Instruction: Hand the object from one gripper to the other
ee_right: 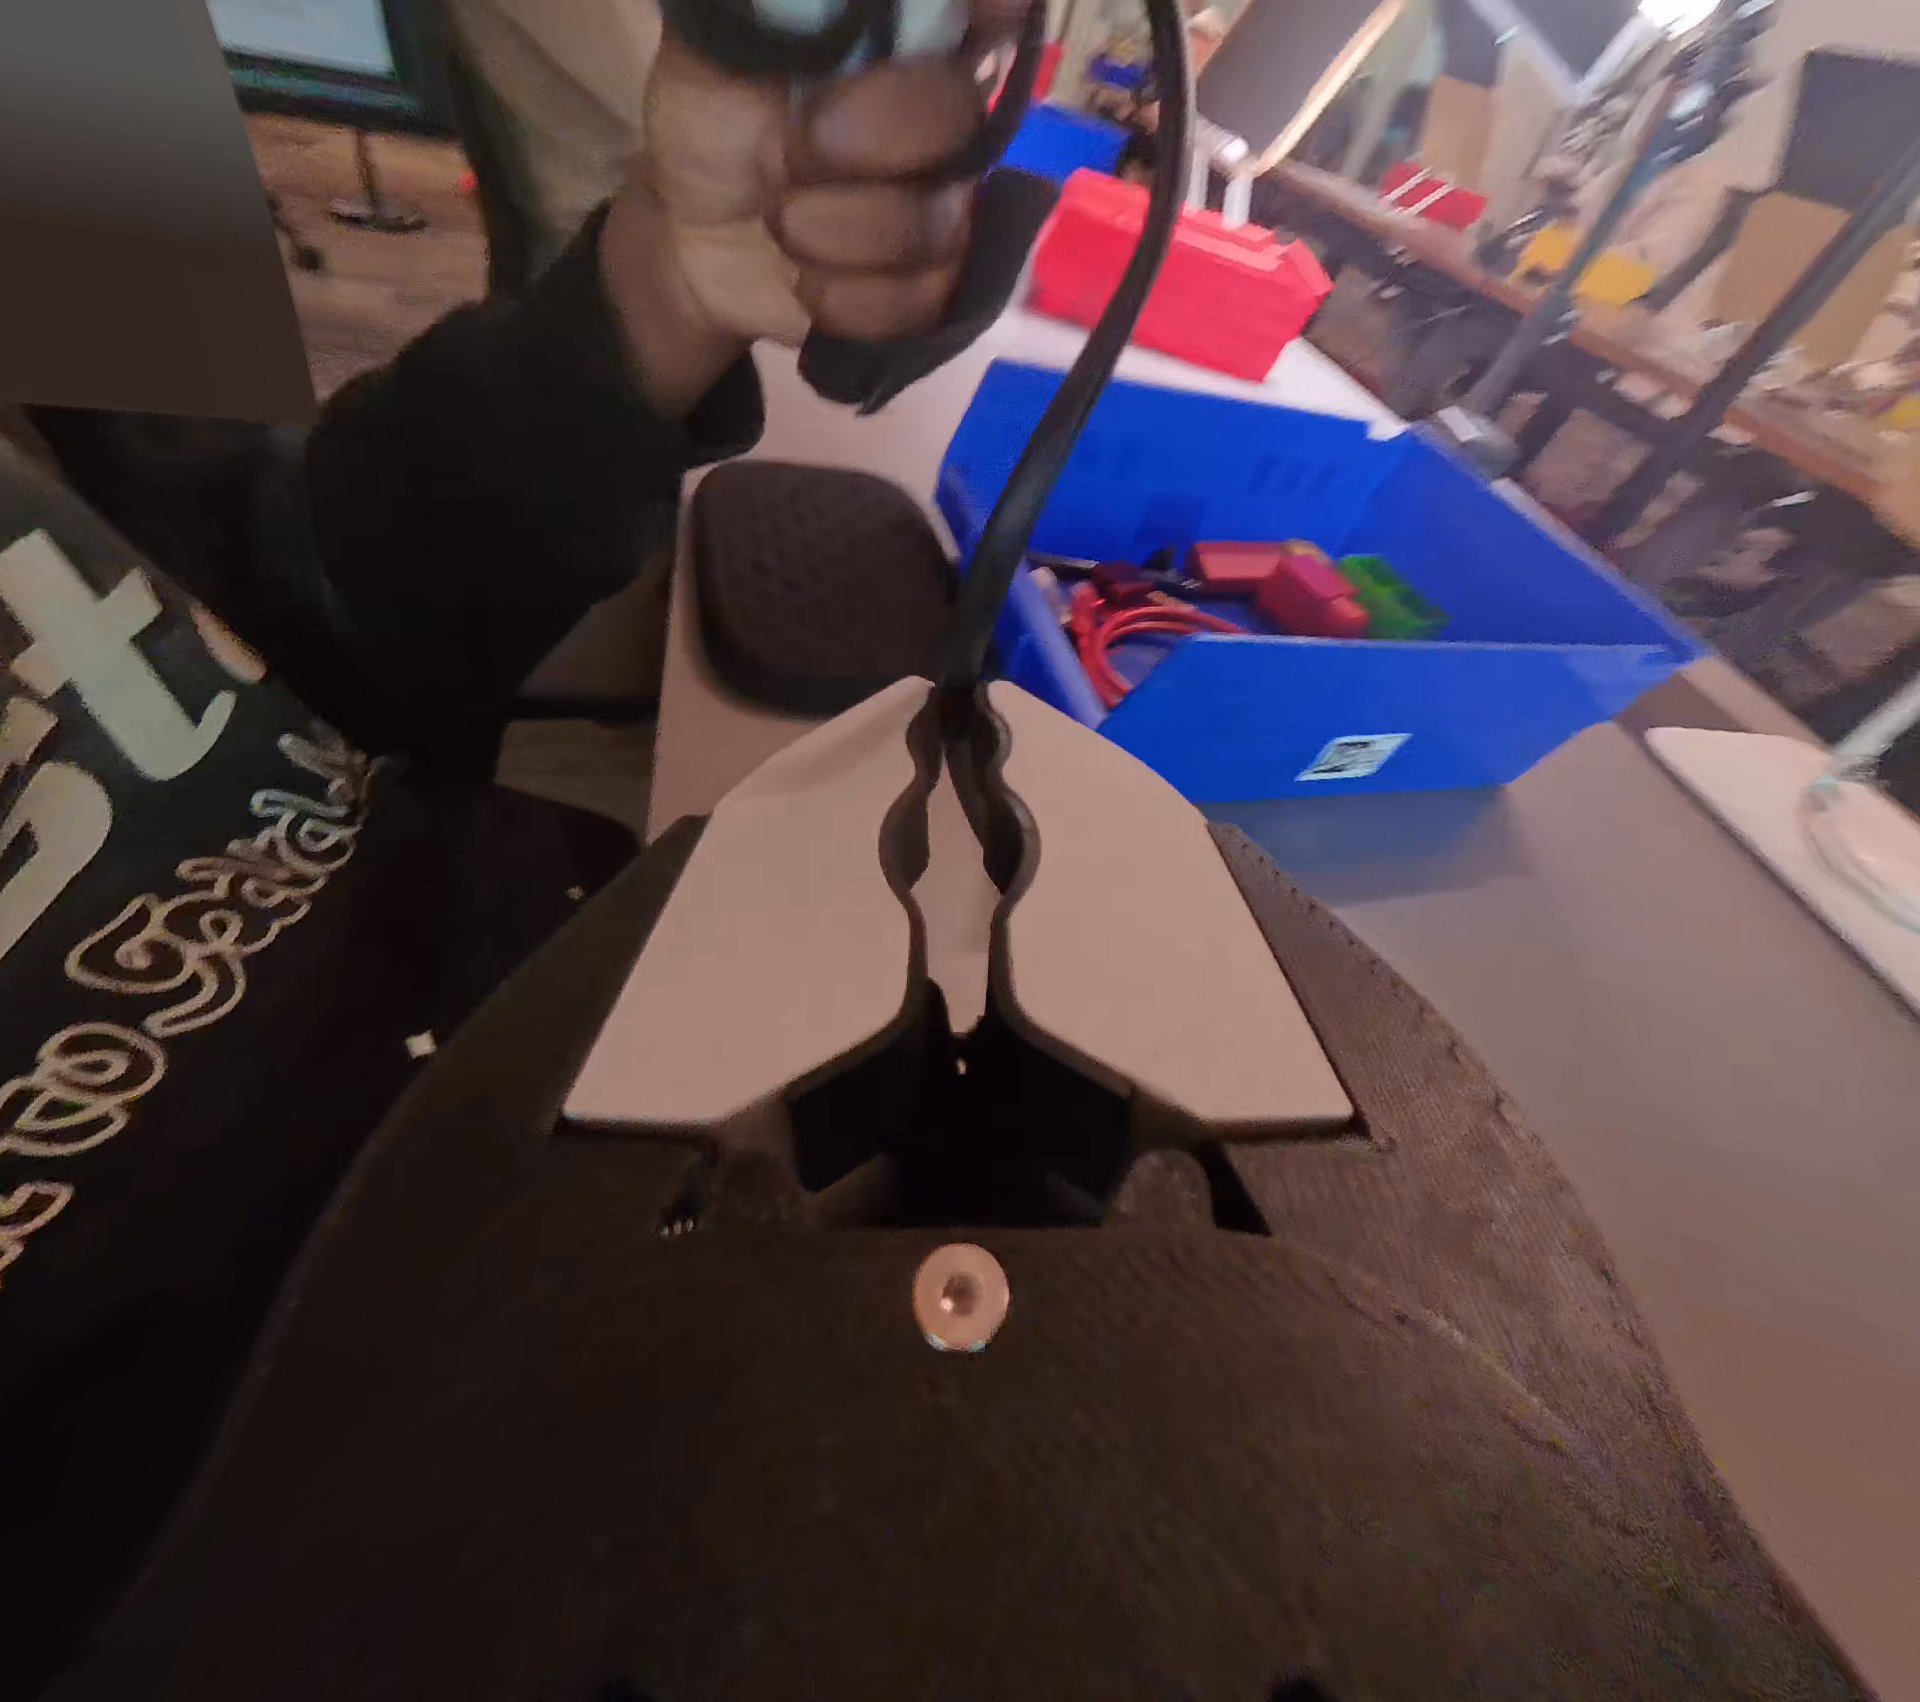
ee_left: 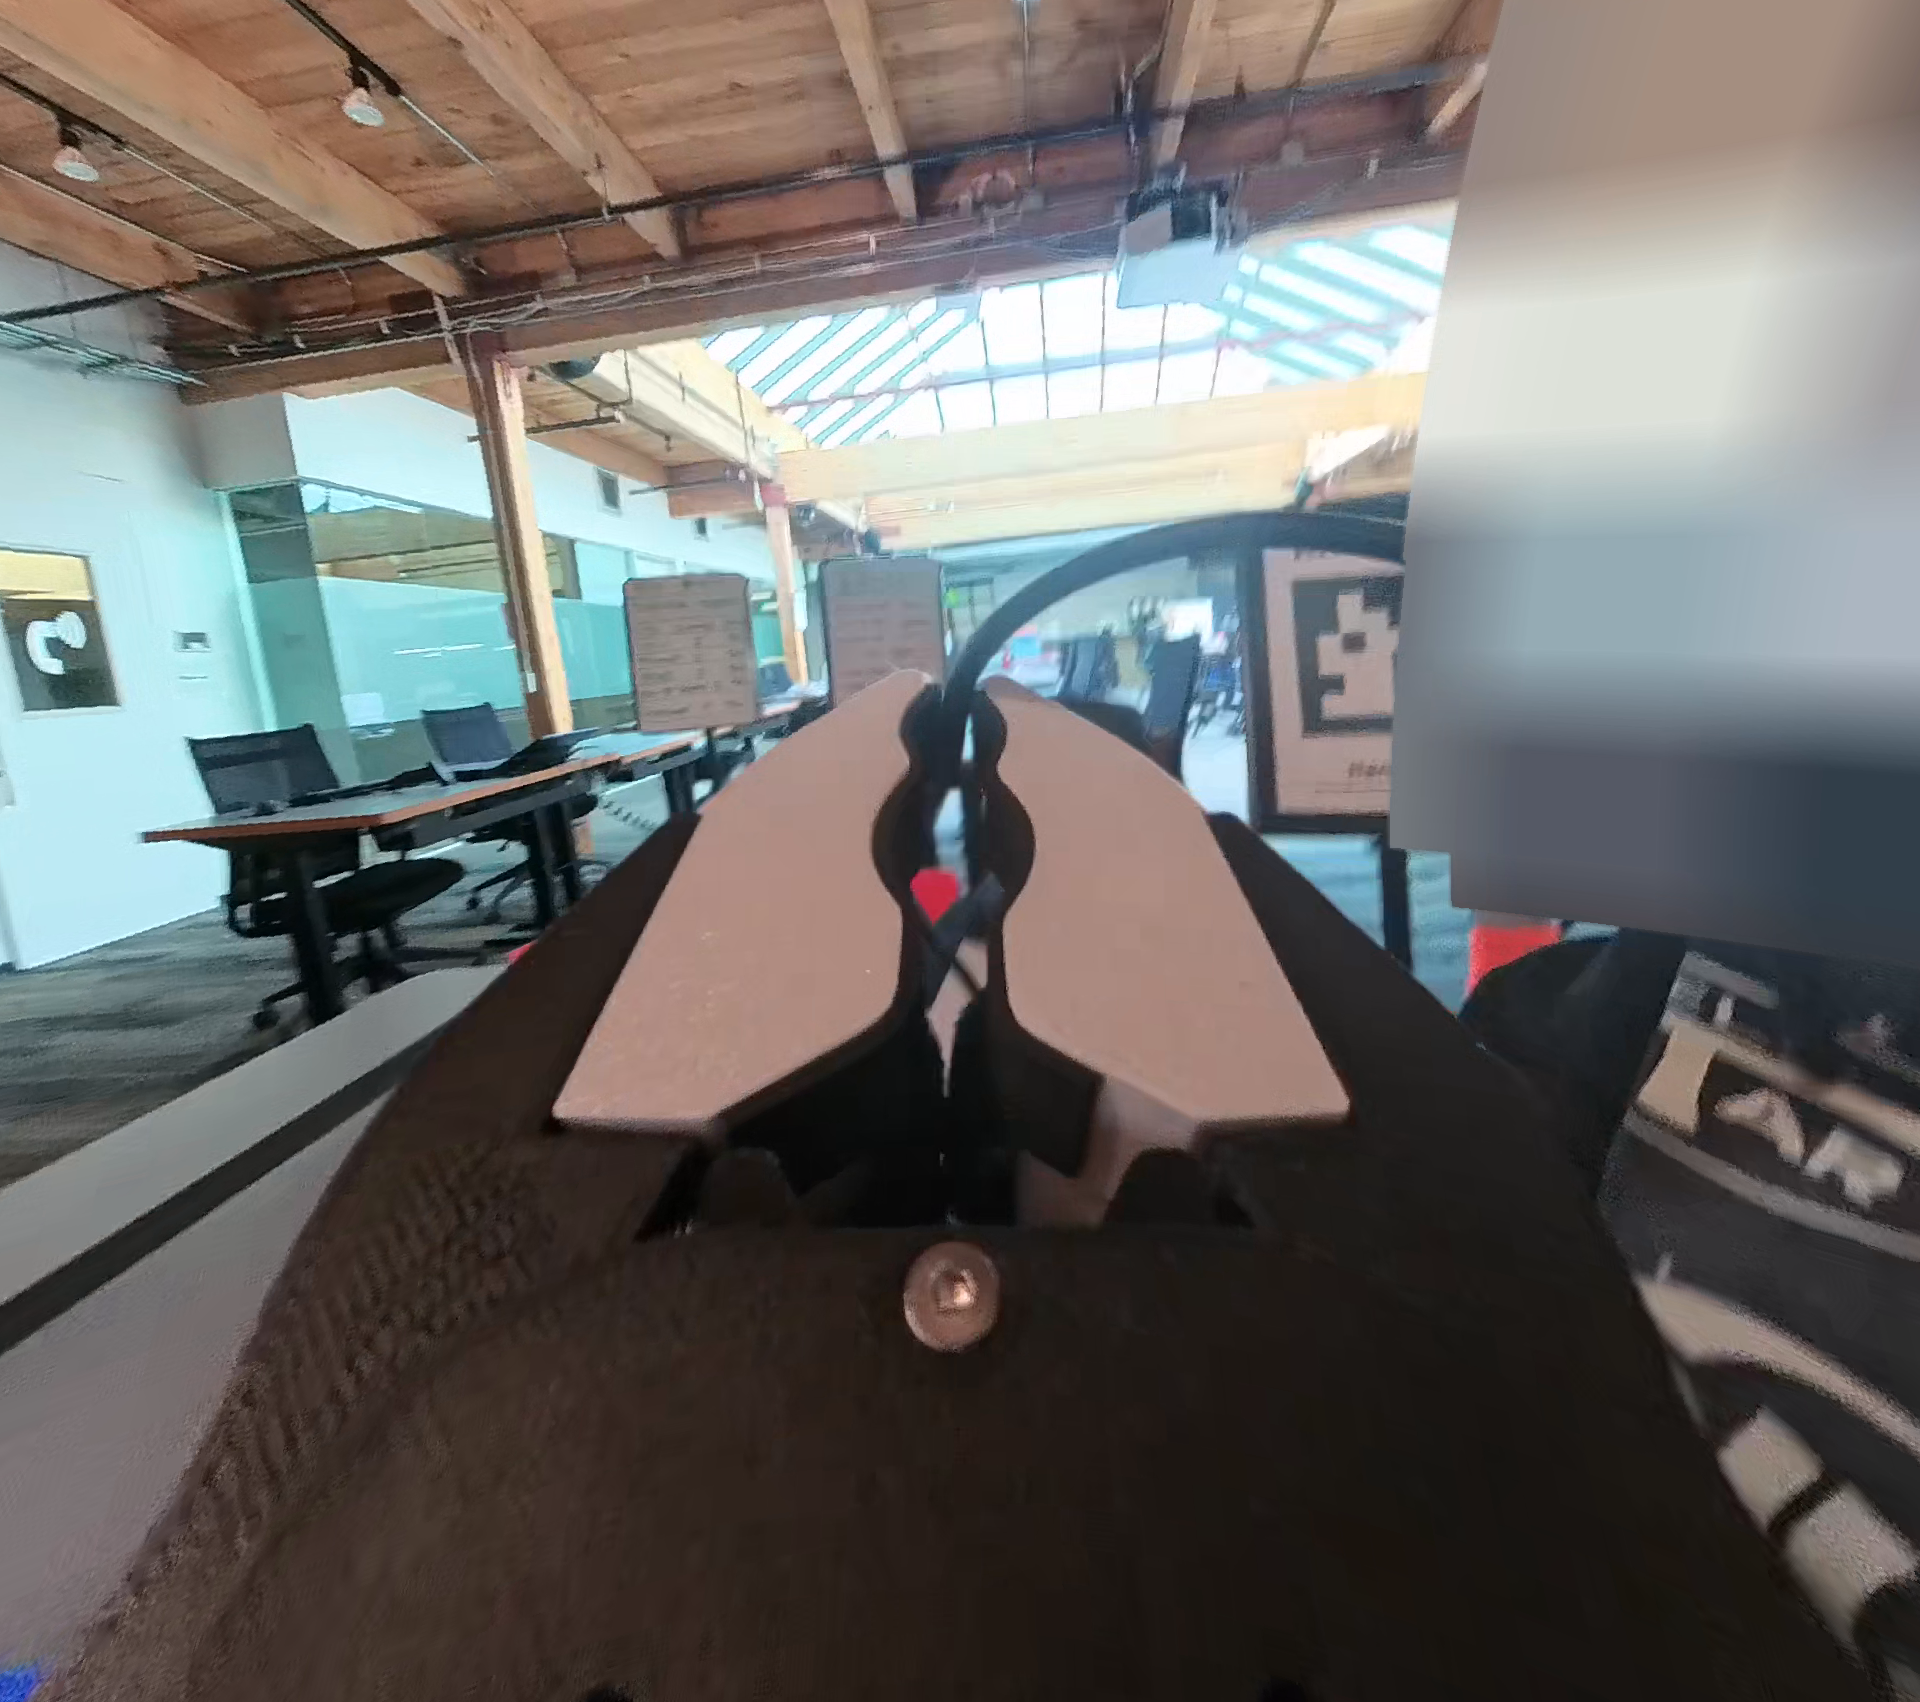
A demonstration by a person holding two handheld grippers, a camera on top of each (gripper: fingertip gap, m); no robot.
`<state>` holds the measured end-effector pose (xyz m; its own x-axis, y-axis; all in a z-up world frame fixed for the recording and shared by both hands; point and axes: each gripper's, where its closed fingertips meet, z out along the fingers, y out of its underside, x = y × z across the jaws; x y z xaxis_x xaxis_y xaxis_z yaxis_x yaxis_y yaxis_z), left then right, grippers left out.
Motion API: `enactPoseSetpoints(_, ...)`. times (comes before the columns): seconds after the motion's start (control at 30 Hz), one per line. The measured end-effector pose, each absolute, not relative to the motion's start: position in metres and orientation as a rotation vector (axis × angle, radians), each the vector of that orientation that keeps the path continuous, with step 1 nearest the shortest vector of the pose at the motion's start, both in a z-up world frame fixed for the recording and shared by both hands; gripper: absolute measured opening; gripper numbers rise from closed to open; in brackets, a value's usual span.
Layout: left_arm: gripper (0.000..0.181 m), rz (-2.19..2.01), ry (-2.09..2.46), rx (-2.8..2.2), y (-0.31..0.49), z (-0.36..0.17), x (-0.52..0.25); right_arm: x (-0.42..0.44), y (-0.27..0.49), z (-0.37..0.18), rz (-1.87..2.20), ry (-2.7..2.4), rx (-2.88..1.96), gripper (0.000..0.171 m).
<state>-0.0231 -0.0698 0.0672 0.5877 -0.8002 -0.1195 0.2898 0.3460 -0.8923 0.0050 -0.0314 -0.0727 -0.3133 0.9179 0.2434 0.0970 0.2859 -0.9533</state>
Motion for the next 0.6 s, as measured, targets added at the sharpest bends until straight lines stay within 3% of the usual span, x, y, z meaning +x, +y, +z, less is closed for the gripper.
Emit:
enactPoseSetpoints(0.03, 0.008, -0.715, 0.681, -1.005, -0.070, 0.059, -0.027, 0.009, -0.025, -0.061, 1.130, -1.600, -0.944, 0.005)
enactPoseSetpoints(0.13, 0.027, -0.497, 0.865, -1.195, -0.061, 0.018, -0.045, 0.023, -0.007, -0.017, 1.122, -1.460, -0.927, 0.005)
enactPoseSetpoints(0.27, 0.031, -0.213, 0.777, -1.400, -0.038, -0.005, -0.094, 0.029, 0.014, 0.032, 0.998, -1.426, -0.892, 0.005)
enactPoseSetpoints(0.6, 0.025, -0.257, 0.515, -1.142, -0.063, 0.053, -0.126, 0.026, 0.050, 0.154, 0.608, -1.415, -0.789, 0.004)
